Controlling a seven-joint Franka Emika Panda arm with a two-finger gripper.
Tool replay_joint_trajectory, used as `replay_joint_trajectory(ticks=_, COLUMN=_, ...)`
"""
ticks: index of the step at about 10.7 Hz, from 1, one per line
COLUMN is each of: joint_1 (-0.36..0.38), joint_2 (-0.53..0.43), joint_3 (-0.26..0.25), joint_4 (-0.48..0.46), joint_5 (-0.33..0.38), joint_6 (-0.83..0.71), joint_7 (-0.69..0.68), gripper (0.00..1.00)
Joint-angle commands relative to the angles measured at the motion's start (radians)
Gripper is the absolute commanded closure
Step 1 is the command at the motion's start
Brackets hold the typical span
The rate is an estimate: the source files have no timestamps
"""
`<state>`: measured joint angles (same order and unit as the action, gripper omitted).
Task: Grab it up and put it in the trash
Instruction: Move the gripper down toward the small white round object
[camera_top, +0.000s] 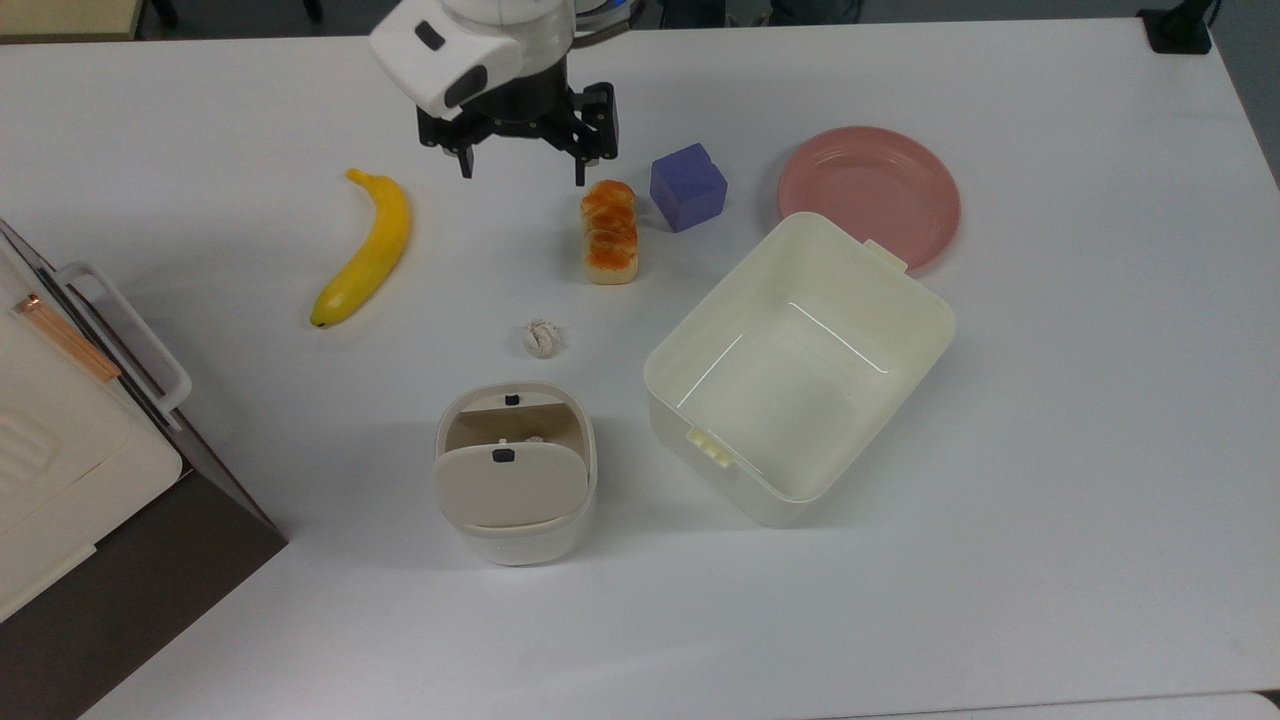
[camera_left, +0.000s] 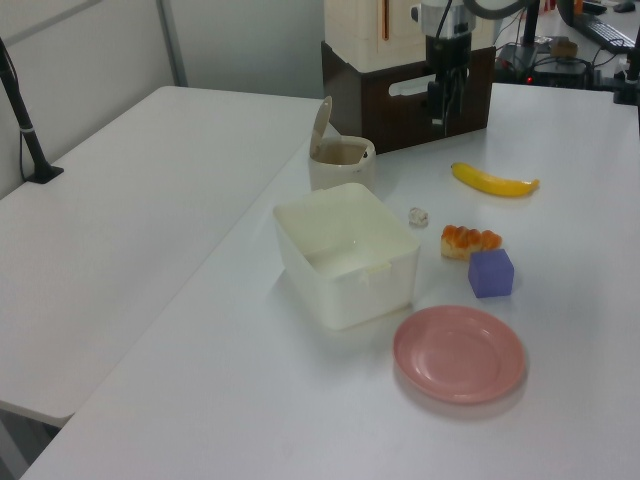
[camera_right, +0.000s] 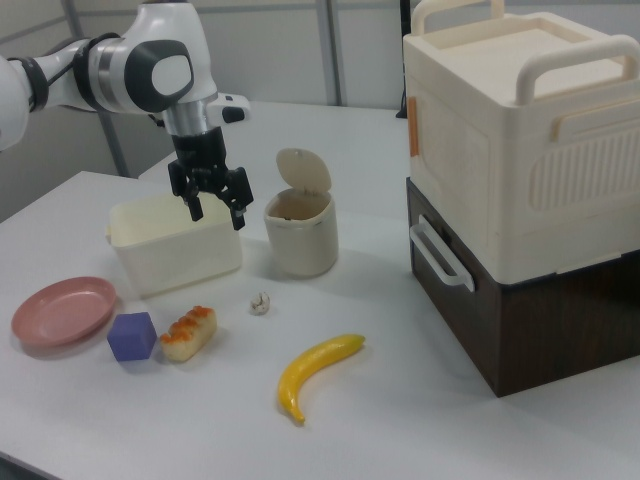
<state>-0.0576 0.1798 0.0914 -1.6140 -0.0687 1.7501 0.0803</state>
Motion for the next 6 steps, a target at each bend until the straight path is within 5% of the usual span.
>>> replay_joint_trajectory(ticks=1, joint_1=0.027, joint_2=0.004, joint_3=-0.007, joint_4=-0.021, joint_5=0.018, joint_6=0.011, joint_7=-0.024, gripper=0.0)
replay_joint_trajectory(ticks=6, joint_1=0.021, joint_2=0.067, joint_3=-0.019, joint_4=-0.015, joint_5=-0.006, joint_6=0.109, joint_7=-0.054, gripper=0.0)
